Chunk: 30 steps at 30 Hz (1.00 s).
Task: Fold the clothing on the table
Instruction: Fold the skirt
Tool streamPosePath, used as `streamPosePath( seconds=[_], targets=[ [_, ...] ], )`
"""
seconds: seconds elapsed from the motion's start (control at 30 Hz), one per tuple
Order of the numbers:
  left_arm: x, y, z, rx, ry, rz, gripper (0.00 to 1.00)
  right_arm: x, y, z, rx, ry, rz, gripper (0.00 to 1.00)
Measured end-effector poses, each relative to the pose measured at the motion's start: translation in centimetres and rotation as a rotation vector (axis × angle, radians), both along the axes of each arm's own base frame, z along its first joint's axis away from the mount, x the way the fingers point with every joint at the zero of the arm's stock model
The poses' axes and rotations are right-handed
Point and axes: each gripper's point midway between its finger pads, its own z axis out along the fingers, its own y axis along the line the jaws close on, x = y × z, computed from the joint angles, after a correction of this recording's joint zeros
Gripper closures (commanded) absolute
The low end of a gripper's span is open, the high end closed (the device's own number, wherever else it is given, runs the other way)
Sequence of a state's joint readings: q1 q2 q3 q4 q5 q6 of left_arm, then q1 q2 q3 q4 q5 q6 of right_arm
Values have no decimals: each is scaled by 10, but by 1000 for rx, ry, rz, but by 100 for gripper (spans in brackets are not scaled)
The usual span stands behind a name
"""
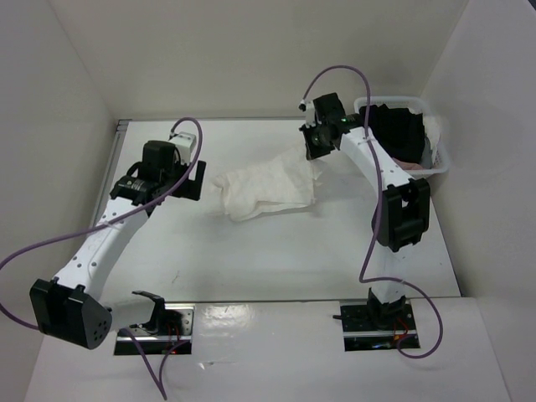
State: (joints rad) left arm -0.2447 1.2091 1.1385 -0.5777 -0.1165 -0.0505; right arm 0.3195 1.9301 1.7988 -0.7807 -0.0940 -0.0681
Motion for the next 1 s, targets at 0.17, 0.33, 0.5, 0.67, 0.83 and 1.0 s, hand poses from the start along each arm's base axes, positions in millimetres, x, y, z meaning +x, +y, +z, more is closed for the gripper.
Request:
streamPosePath(
  seconds=[0.17,0.33,0.5,0.67,0.83,1.0],
  targets=[
    [-2,2,1,0,0,4,0,-8,18,17,0,-3,42,100],
    [-3,3,-1,1,3,8,0,-13,49,35,8,-31,103,100],
    [-6,7,-8,7,26,15,0,-13,75,37,9,-30,149,100],
    [-6,11,-7,6,24,29,0,-11,100,27,-4,-7,188,100],
    [-9,18,-3,1,7,48,0,-11,138,12,-14,14,247,100],
    [-11,23,3,-5,-10,66,0,-9,167,22,10,-3,289,100]
  ],
)
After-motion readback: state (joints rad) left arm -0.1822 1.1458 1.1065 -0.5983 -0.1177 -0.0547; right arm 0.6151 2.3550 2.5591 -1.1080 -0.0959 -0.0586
